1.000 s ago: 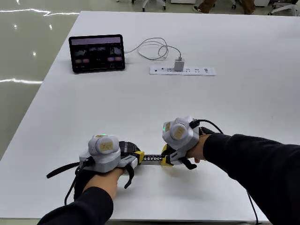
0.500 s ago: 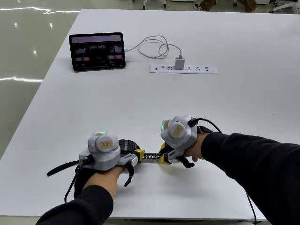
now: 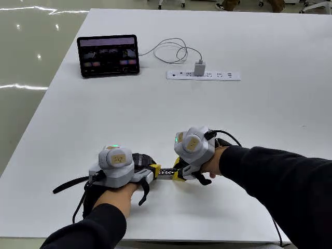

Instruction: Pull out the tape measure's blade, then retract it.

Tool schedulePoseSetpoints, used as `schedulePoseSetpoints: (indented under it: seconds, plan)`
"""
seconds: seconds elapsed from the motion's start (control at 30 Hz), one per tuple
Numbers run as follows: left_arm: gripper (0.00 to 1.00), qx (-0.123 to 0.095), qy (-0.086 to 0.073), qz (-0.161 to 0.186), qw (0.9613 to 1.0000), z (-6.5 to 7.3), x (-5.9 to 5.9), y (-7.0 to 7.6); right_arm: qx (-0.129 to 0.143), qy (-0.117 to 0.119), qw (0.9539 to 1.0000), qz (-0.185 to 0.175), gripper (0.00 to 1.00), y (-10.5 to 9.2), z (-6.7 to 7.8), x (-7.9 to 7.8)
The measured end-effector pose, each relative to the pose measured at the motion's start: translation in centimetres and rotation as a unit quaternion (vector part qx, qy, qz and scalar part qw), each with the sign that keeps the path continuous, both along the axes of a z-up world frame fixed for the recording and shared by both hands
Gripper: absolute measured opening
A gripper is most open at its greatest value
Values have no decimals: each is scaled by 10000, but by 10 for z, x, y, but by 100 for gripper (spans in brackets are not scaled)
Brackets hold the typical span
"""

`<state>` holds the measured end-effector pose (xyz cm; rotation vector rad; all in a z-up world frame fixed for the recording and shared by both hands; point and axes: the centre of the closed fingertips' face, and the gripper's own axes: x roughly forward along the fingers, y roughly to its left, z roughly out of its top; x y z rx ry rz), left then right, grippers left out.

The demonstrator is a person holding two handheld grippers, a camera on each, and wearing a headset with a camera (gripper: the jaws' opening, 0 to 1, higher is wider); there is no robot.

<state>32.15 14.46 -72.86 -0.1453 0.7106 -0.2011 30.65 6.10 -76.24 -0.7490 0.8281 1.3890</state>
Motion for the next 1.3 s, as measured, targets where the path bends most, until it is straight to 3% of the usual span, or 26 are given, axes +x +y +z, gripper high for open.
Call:
schedulePoseSetpoints:
  seconds: [0.5,0.73,1.3]
  plan:
    - [61,27,13,-33,10000,-1,0,-1,40,29,9999,-106,11,1,0,1]
    - [60,239,-48,-111,9996,-1,-1,-3,41,-1,9999,-126,11,1,0,1]
    - [60,347,5,-157,9993,-2,-1,-2,77,-6,9999,-143,11,1,1,0]
